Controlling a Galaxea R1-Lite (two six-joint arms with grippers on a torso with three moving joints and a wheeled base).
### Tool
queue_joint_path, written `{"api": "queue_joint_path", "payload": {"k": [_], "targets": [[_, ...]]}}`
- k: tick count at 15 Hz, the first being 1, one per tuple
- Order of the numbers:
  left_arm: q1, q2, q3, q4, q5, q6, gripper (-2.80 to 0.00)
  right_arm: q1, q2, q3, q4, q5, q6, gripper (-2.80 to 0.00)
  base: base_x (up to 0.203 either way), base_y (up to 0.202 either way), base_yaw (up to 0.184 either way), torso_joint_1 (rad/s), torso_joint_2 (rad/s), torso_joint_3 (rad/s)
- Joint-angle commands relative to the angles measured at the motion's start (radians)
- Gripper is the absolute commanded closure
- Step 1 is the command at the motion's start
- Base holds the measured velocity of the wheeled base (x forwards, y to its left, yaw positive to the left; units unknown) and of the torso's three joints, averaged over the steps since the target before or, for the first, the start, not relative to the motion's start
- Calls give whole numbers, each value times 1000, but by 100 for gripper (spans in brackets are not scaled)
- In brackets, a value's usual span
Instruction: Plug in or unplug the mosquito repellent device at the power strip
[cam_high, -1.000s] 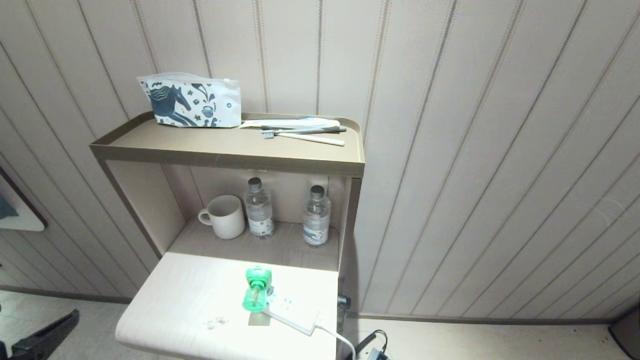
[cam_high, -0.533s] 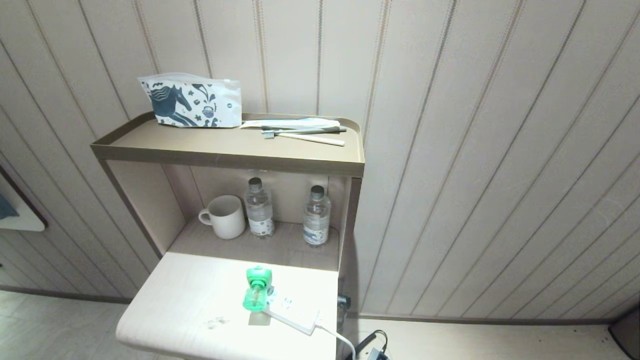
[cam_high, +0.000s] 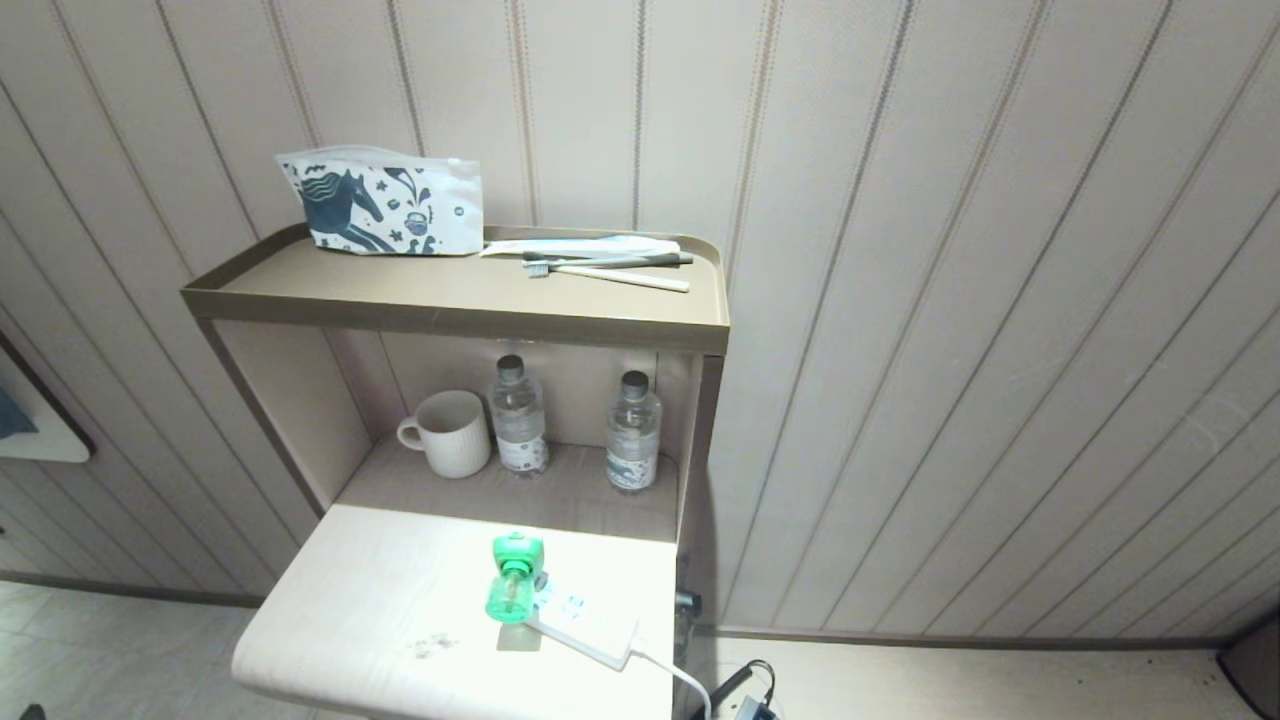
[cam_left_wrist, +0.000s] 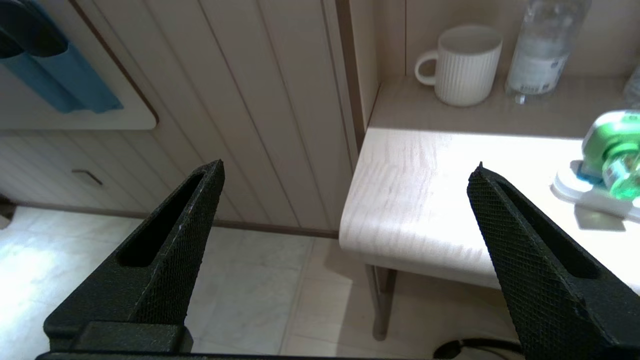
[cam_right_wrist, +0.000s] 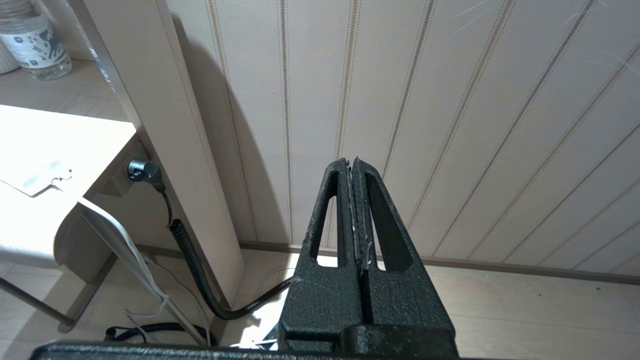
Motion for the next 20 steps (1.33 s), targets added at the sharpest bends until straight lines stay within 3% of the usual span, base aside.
{"api": "queue_joint_path", "payload": {"k": [1, 4, 5, 6, 8, 12, 20], "targets": [[80, -55, 102, -27, -127, 23, -280, 0, 0, 0, 0, 0, 0, 0, 0, 0, 0, 0, 0, 0], [50, -246, 113, 15, -138, 25, -280, 0, 1, 0, 0, 0, 0, 0, 0, 0, 0, 0, 0, 0], [44, -262, 114, 28, -148, -27, -280, 0, 1, 0, 0, 0, 0, 0, 0, 0, 0, 0, 0, 0], [41, -261, 120, 37, -189, -77, -280, 0, 1, 0, 0, 0, 0, 0, 0, 0, 0, 0, 0, 0], [40, -260, 149, 32, -263, -88, -280, 0, 1, 0, 0, 0, 0, 0, 0, 0, 0, 0, 0, 0], [40, -260, 152, 11, -215, -185, -280, 0, 1, 0, 0, 0, 0, 0, 0, 0, 0, 0, 0, 0], [40, -260, 152, 11, -216, -184, -280, 0, 1, 0, 0, 0, 0, 0, 0, 0, 0, 0, 0, 0]]}}
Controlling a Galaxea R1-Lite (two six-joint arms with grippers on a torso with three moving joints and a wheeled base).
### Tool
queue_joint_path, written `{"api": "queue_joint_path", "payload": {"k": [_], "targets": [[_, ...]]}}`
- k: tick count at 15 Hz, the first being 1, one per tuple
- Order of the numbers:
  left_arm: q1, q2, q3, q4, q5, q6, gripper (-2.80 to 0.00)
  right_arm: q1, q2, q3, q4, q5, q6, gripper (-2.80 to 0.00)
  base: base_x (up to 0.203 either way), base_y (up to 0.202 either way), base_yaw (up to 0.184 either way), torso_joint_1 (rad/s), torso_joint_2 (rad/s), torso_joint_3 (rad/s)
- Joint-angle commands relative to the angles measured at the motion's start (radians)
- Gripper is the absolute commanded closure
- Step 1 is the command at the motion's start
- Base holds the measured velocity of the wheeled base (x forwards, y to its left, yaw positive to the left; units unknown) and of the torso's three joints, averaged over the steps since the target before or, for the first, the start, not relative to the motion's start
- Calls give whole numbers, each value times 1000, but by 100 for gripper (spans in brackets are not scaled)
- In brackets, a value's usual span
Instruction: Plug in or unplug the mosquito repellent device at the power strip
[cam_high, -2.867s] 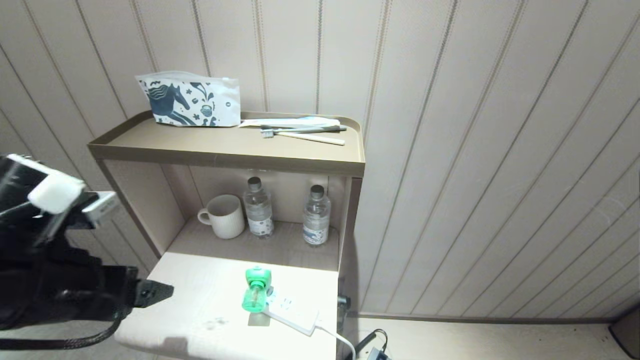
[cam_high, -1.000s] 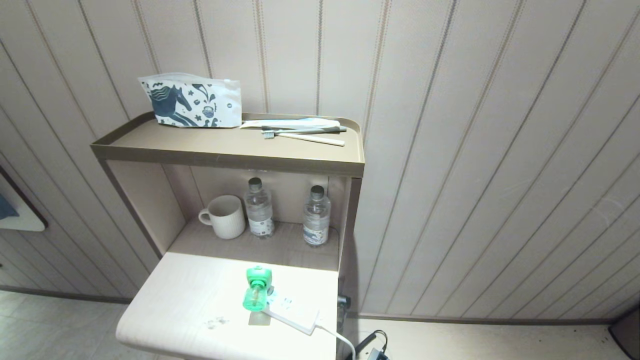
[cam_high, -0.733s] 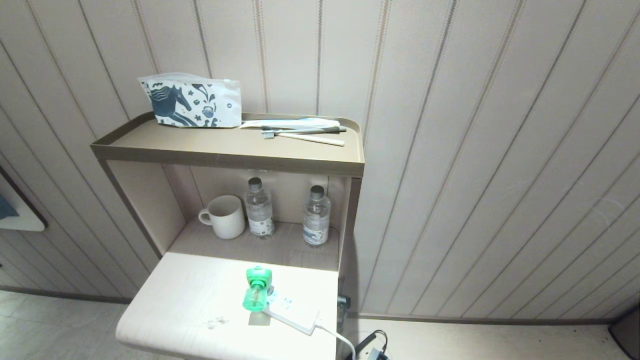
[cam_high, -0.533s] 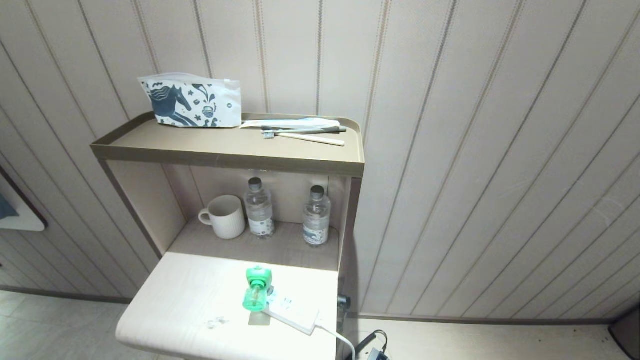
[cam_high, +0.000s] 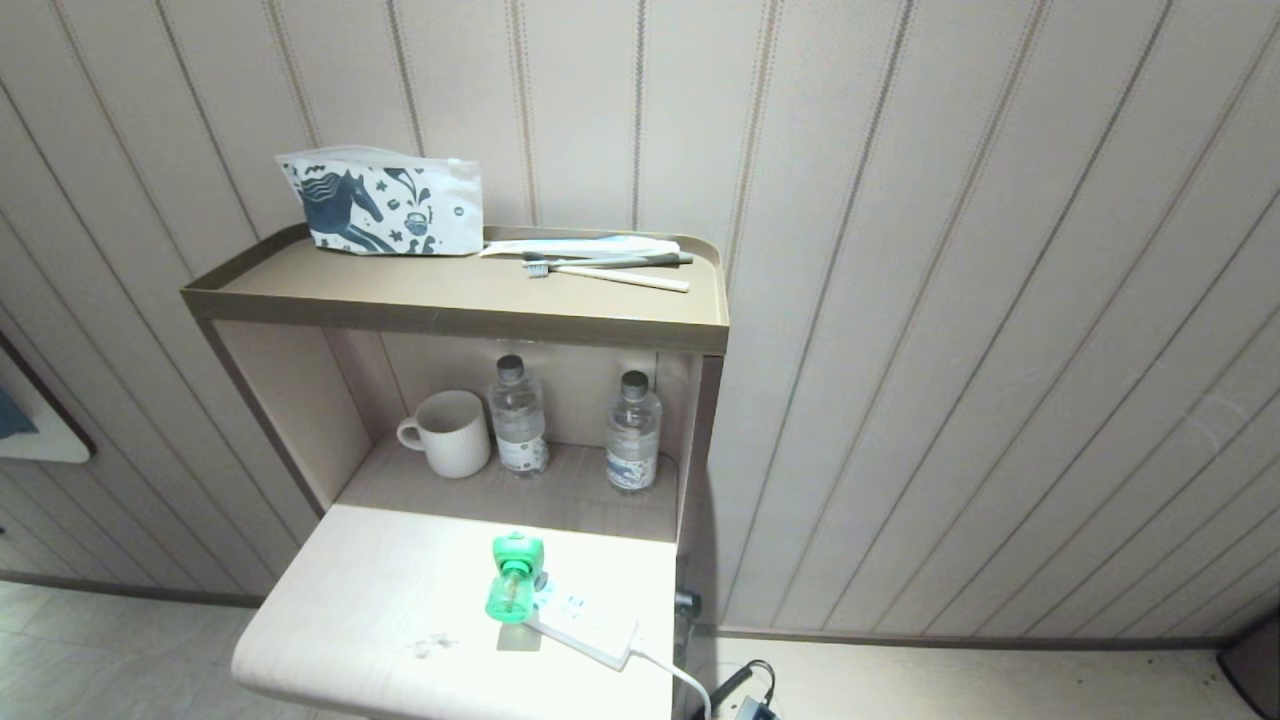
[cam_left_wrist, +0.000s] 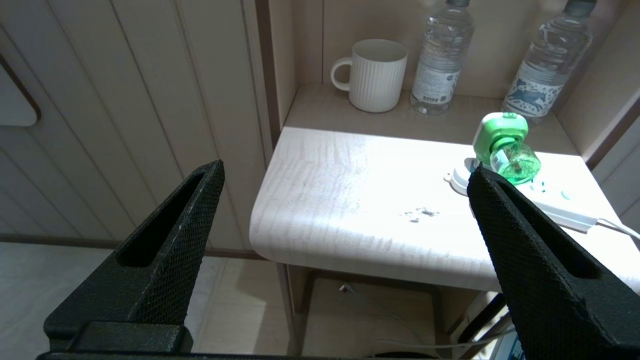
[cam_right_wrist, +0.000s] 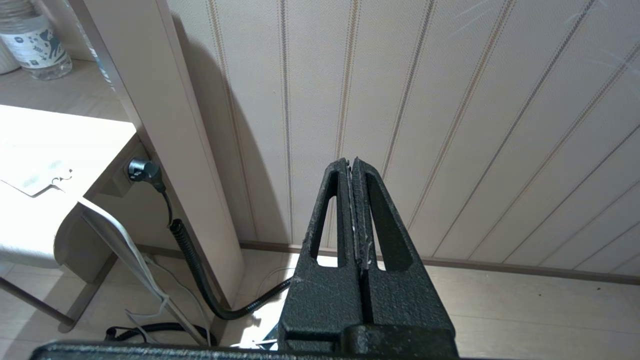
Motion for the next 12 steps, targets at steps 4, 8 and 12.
{"api": "queue_joint_path", "payload": {"k": [4, 8, 12], "targets": [[0, 0, 0, 0, 0, 0, -280, 0, 1, 0, -1, 3, -9, 0, 0, 0, 0, 0, 0, 0], [0, 0, 0, 0, 0, 0, -280, -2, 1, 0, -1, -1, 22, 0, 0, 0, 0, 0, 0, 0], [0, 0, 0, 0, 0, 0, -280, -3, 1, 0, -2, -12, 27, 0, 0, 0, 0, 0, 0, 0]]}}
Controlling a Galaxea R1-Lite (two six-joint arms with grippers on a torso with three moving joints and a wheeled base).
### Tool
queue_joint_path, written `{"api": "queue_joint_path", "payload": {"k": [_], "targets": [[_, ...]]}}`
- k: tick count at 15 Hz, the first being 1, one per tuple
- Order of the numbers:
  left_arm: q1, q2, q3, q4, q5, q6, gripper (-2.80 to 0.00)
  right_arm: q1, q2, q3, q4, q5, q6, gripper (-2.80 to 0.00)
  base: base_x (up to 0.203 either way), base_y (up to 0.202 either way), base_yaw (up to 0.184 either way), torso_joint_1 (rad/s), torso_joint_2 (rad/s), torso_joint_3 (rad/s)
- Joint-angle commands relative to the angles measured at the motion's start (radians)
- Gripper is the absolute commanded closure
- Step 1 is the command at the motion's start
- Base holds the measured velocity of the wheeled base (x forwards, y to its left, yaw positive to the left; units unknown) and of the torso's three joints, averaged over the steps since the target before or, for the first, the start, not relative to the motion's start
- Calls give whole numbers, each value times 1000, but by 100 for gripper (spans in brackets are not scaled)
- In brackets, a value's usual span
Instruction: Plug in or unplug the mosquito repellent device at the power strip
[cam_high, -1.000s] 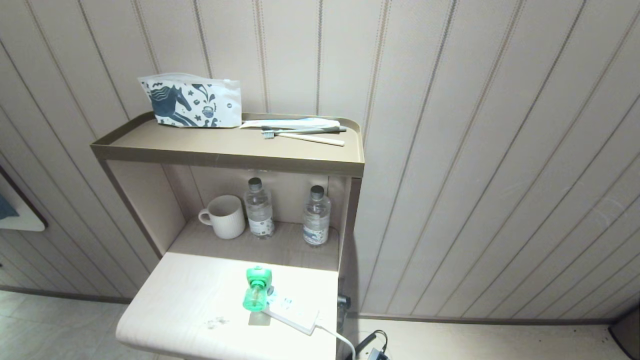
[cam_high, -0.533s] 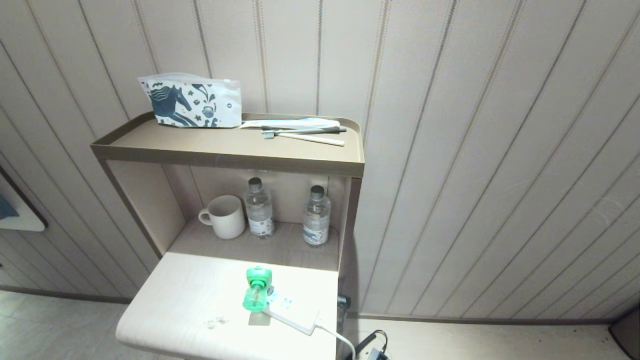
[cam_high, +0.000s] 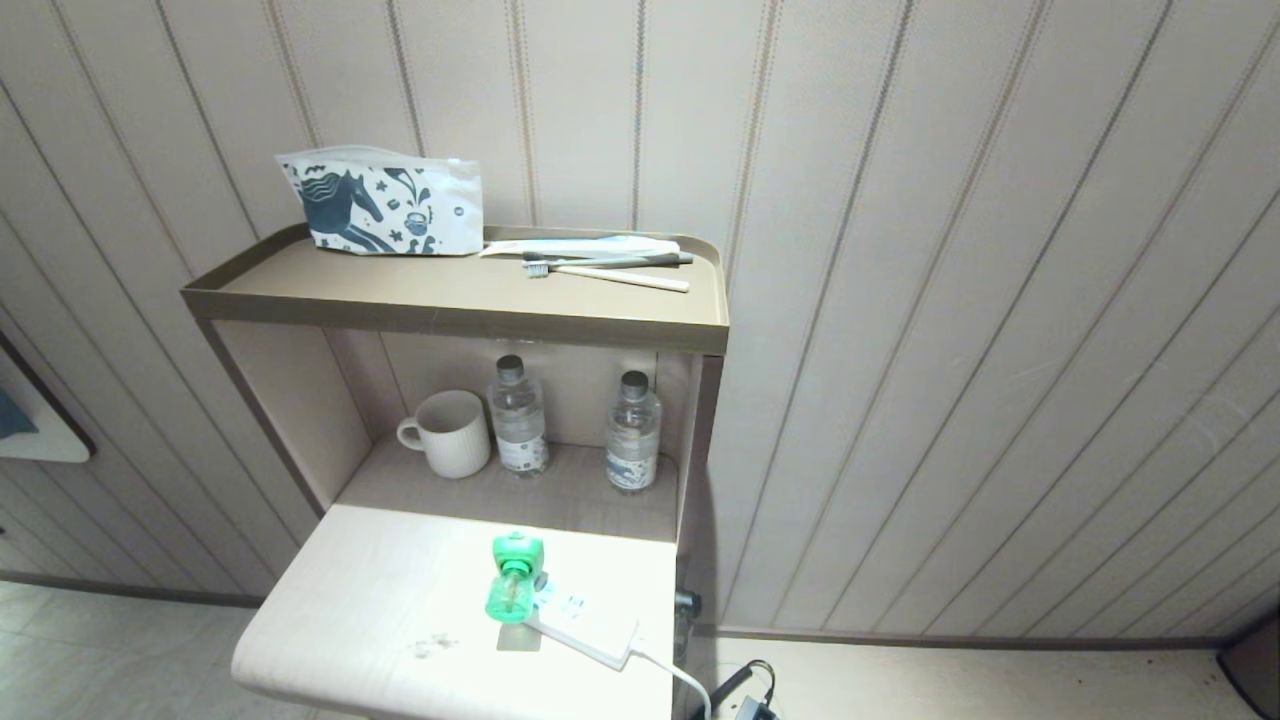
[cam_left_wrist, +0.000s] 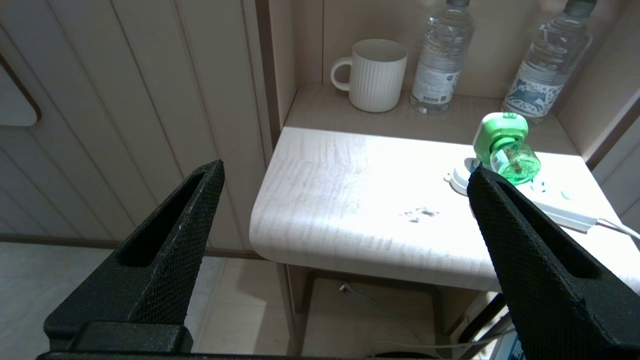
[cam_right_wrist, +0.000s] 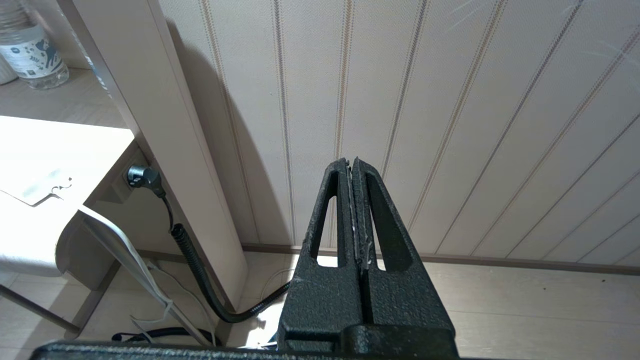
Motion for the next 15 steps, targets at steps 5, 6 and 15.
{"api": "queue_joint_path", "payload": {"k": [5, 6, 15], "targets": [[0, 0, 0, -1, 0, 0, -280, 0, 1, 0, 0, 0, 2, 0, 0, 0, 0, 0, 0, 0], [0, 0, 0, -1, 0, 0, -280, 0, 1, 0, 0, -1, 2, 0, 0, 0, 0, 0, 0, 0], [0, 0, 0, -1, 0, 0, -280, 0, 1, 0, 0, -1, 2, 0, 0, 0, 0, 0, 0, 0]]}}
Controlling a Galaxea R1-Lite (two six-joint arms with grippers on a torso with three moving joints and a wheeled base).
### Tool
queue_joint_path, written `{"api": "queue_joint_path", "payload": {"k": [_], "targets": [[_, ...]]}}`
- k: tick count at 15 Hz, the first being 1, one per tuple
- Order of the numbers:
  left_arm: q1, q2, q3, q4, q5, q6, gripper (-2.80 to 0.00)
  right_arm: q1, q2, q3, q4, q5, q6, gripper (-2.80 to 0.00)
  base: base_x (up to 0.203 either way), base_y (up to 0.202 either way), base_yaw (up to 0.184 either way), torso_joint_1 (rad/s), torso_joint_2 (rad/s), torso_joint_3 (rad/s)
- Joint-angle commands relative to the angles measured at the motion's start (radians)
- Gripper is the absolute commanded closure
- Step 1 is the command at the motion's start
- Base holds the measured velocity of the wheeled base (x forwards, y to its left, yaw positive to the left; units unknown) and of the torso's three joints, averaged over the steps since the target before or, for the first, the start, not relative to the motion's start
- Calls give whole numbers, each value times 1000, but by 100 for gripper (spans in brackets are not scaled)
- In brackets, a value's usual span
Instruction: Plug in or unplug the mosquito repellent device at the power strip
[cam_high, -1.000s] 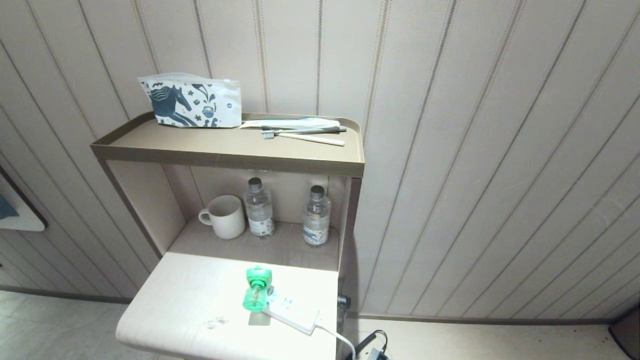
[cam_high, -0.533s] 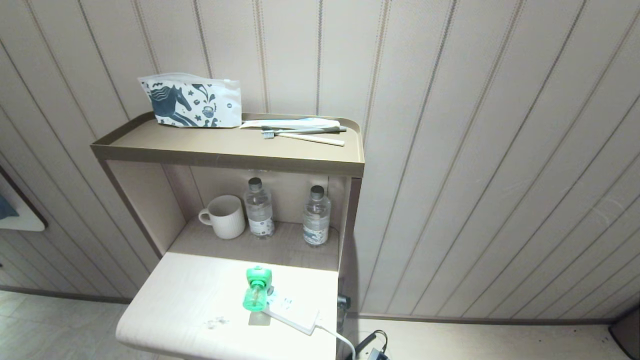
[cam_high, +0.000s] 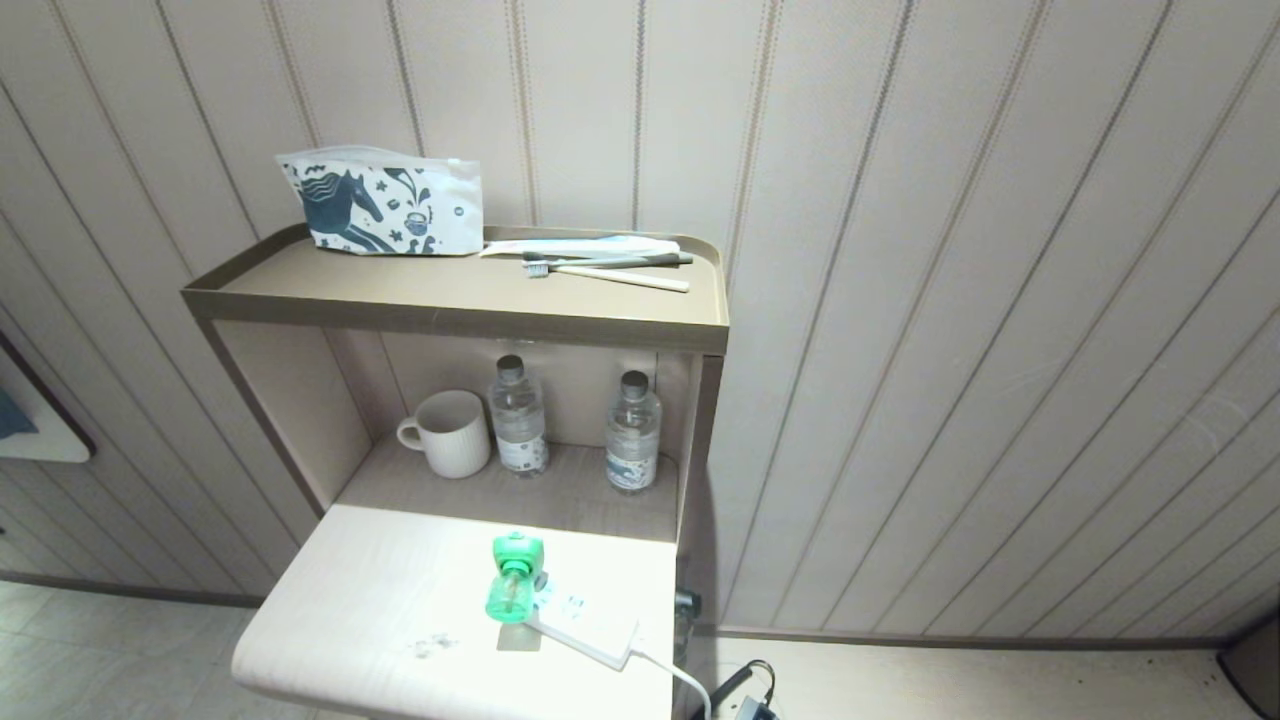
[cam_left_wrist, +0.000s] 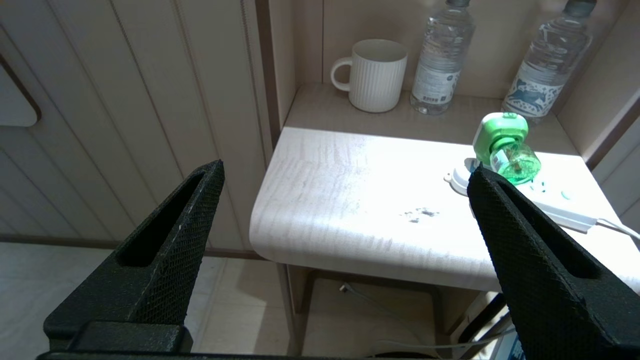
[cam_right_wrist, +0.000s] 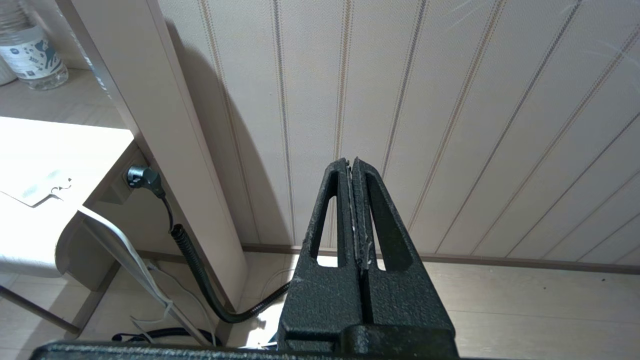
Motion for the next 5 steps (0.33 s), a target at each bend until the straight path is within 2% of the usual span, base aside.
{"api": "queue_joint_path", "payload": {"k": [1, 5], "targets": [[0, 0, 0, 0, 0, 0, -280, 1, 1, 0, 0, 0, 0, 0, 0, 0, 0, 0, 0, 0], [0, 0, 0, 0, 0, 0, -280, 2, 1, 0, 0, 1, -2, 0, 0, 0, 0, 0, 0, 0]]}}
